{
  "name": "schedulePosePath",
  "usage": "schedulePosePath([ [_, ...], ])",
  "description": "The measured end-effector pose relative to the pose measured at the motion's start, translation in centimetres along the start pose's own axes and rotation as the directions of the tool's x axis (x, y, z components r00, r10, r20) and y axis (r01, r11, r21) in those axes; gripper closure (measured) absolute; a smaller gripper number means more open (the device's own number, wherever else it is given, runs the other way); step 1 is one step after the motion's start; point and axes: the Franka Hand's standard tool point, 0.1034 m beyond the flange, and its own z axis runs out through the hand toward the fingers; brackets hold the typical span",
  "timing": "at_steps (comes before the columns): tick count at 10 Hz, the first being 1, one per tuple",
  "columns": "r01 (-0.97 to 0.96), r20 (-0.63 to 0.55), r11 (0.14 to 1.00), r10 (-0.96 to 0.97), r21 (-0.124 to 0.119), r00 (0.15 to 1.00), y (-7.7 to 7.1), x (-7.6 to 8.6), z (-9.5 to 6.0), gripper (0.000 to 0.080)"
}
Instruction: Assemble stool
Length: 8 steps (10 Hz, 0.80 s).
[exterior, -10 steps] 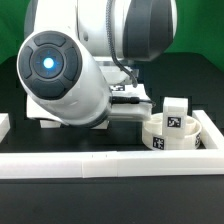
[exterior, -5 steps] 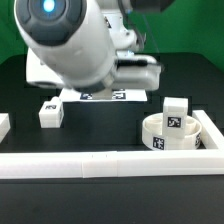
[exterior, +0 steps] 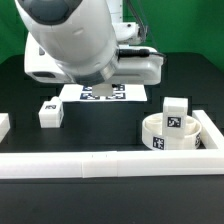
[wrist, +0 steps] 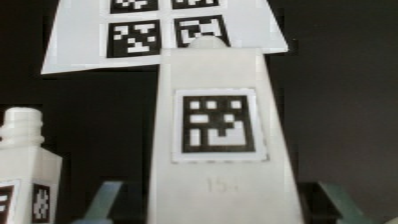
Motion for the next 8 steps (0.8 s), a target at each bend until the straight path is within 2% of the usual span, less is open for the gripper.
schedulePosePath([
  [1, 0.001, -0.011, 1.000, -0.001, 0.001, 1.000, -0.1, -0.2, -0.4, 0.0462],
  [2, 0.005, -0.085, 1.000, -0.005, 0.001, 0.996, -0.6, -0.6, -1.5, 0.0462],
  [3, -0.001, -0.162, 1.000, 0.002, 0.005, 0.987, -1.3, -1.8, -2.2, 0.0462],
  [4, -0.020, -0.183, 1.000, 0.021, 0.008, 0.983, -2.2, -3.7, -2.4, 0.0462],
  [5, -0.014, -0.254, 1.000, 0.016, 0.006, 0.967, -3.2, -3.7, -2.9, 0.0462],
  [7, -0.001, -0.399, 1.000, 0.006, 0.013, 0.917, -3.4, -2.9, -3.5, 0.0462],
  [8, 0.002, -0.444, 1.000, 0.005, 0.016, 0.896, -3.5, -3.1, -3.5, 0.0462],
])
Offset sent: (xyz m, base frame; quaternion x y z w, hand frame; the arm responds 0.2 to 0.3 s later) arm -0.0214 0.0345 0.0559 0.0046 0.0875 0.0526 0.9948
